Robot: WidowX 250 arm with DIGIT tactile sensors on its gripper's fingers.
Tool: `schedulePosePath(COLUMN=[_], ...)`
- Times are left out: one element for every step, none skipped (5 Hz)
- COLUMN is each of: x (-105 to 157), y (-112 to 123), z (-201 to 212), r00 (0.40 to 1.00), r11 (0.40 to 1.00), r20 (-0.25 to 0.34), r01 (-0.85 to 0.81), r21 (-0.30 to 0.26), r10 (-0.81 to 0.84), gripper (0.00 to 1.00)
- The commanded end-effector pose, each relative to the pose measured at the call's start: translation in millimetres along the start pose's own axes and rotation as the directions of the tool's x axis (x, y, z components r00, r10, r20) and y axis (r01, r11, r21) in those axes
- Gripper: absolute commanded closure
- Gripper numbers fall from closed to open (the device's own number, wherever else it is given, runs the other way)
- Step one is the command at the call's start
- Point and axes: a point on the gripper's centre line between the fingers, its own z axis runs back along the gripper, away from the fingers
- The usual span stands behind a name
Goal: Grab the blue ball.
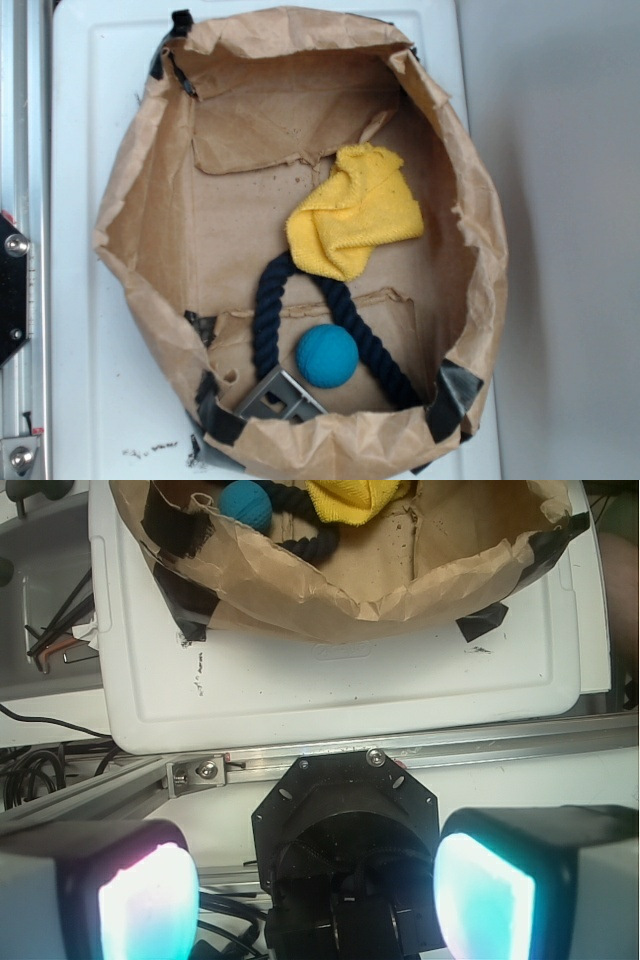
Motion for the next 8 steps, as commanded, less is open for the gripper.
schedulePosePath(x=[0.0,38.8,63.4,87.8,101.2,109.3,121.2,133.5], y=[0.0,-5.1,1.2,12.2,23.1,27.7,31.6,22.6], z=[0.0,-7.5,-16.9,-31.5,-46.4,-55.9,-75.7,-96.9], r00=[1.000,0.995,0.981,0.947,0.890,0.847,0.825,0.822], r11=[1.000,0.994,0.984,0.950,0.893,0.852,0.831,0.830], r20=[0.000,0.033,0.088,0.092,0.115,0.118,0.113,0.124], r01=[0.000,-0.096,-0.170,-0.300,-0.422,-0.498,-0.537,-0.538], r21=[0.000,-0.049,-0.058,-0.086,-0.157,-0.163,-0.147,-0.148], r10=[0.000,0.098,0.175,0.308,0.441,0.518,0.553,0.556], gripper=[0.00,0.00,0.00,0.00,0.00,0.00,0.00,0.00])
